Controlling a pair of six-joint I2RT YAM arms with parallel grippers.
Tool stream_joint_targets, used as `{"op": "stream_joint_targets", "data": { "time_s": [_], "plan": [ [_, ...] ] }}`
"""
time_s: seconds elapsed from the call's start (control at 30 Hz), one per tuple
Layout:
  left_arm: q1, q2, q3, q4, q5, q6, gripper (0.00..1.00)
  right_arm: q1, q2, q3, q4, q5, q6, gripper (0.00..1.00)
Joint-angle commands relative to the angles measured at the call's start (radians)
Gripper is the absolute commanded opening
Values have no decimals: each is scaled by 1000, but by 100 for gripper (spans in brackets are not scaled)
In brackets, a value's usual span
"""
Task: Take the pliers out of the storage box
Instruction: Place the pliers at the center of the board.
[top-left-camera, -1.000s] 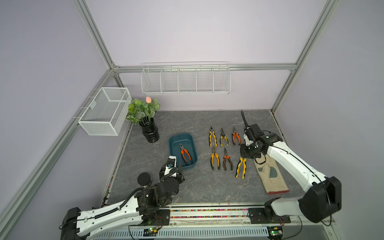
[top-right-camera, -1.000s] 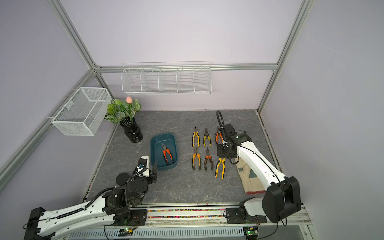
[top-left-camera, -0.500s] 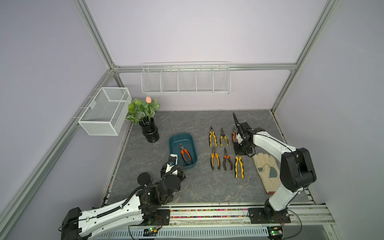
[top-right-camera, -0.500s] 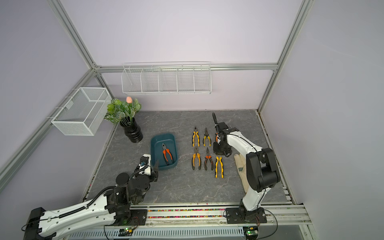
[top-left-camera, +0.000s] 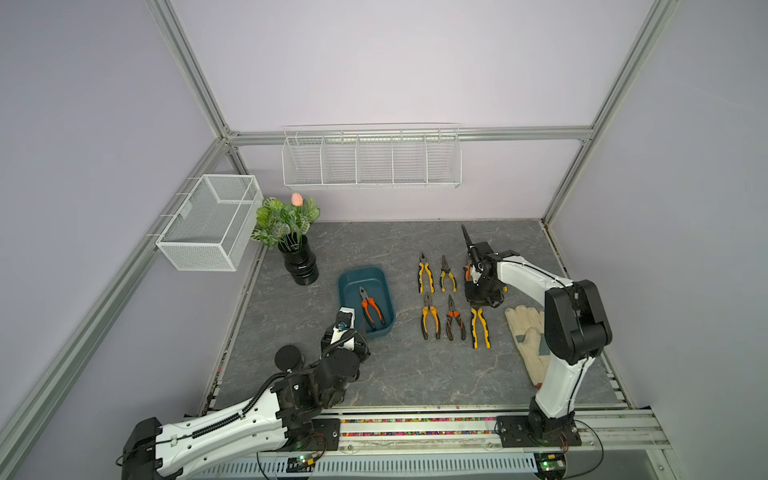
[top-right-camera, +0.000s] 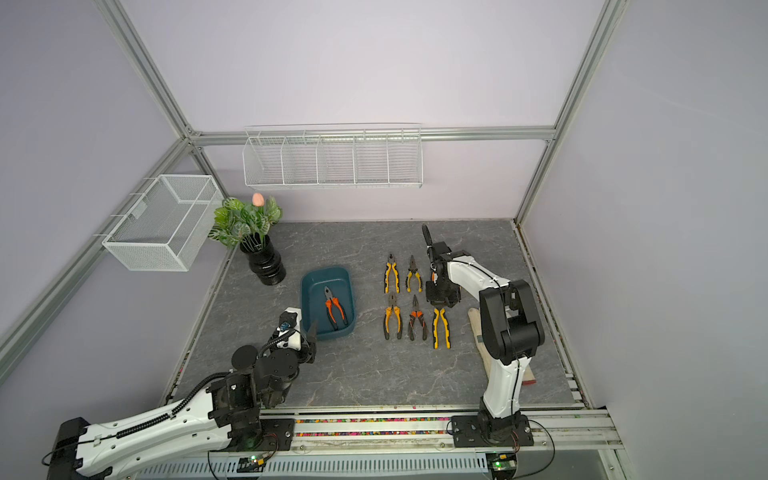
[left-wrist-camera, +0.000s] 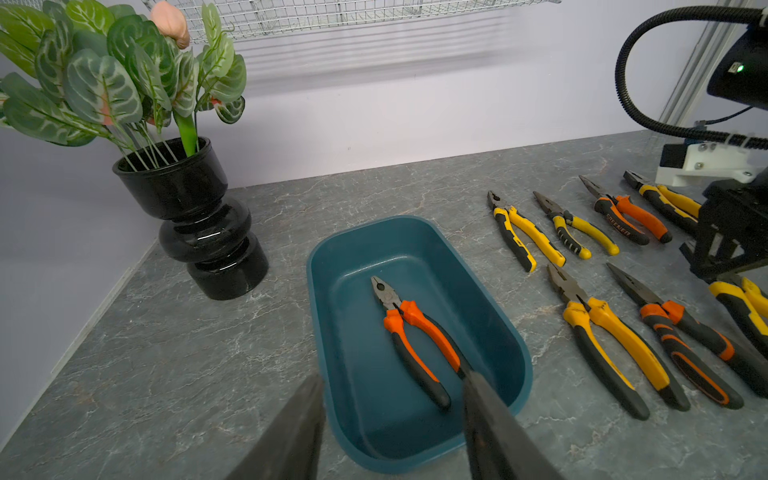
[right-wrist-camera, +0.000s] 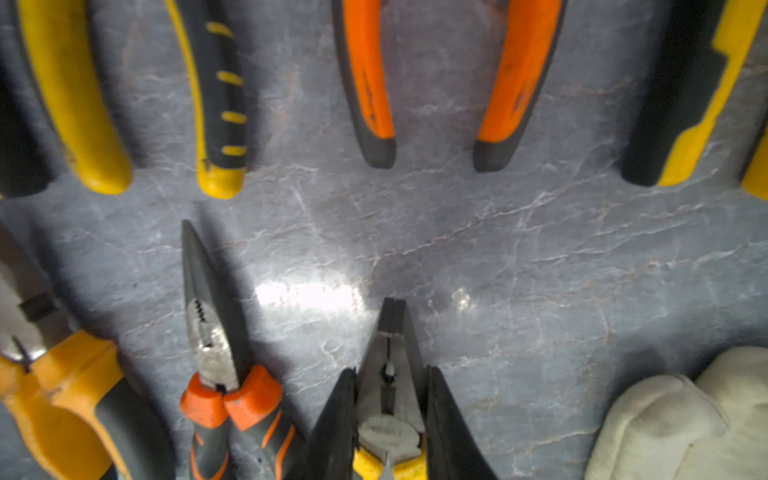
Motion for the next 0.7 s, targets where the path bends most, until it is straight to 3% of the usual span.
{"op": "stream_joint_targets", "data": {
  "time_s": [0.0,0.43,0.53,0.67],
  "plan": [
    [5,-14,23,-21,0,-21,55,-13,22,27,21,-14,7,7],
    [8,0,26,-30,12,-39,56,-23,73,55,29,-35,21,14],
    [12,12,31,-30,25,-46,57,-23,79,62,25,-35,25,28],
    [18,26,36,-37,39,-54,61,-23,75,62,25,-33,27,38]
  ]
}}
